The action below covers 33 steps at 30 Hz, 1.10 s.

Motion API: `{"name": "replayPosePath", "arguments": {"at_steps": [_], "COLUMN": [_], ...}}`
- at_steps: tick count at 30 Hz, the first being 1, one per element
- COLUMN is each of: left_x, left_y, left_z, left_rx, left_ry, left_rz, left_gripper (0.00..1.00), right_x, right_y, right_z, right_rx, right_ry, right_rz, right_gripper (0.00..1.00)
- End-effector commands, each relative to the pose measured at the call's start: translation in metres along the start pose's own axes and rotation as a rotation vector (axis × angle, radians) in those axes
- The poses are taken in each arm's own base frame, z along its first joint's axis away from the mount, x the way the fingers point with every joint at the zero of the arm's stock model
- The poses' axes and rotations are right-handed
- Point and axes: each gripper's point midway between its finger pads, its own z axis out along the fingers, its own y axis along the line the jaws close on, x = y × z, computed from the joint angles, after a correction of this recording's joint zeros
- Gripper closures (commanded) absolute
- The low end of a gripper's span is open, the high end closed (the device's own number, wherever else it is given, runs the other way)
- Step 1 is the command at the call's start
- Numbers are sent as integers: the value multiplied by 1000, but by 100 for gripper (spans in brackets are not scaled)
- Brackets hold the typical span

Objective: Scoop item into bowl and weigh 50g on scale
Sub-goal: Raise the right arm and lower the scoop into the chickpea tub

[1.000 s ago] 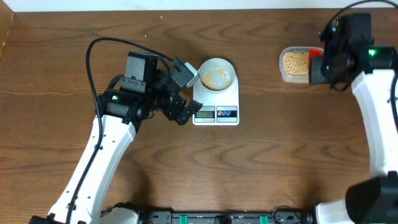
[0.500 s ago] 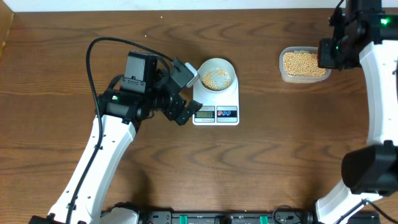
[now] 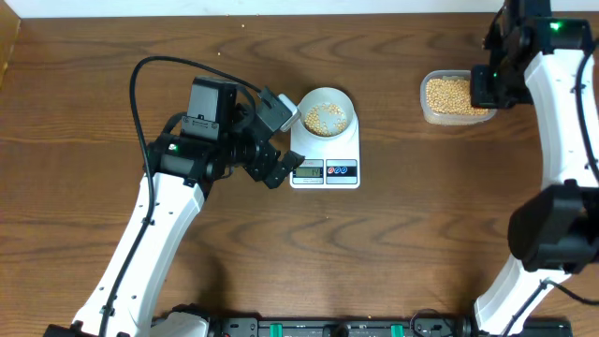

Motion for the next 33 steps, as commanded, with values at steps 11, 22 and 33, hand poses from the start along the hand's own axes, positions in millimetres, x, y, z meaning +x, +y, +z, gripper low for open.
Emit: {"name": "replayPosePath", "arguments": {"at_steps": [11, 22, 33], "left_x": [1, 1, 1], "left_y": [-3, -3, -3], "left_z": [1, 1, 1], "left_rx": [14, 14, 14], "left_ry": [-1, -1, -1], "left_rz": [10, 10, 10], "left_gripper": [2, 2, 2], "right_x": [-14, -8, -8], "right_y": [13, 24, 40], "right_z": [20, 31, 30], "right_rx": [10, -51, -151], "right_ry": [-5, 30, 31], "right_rz": [-47, -64, -70], "right_gripper": [99, 99, 99]}}
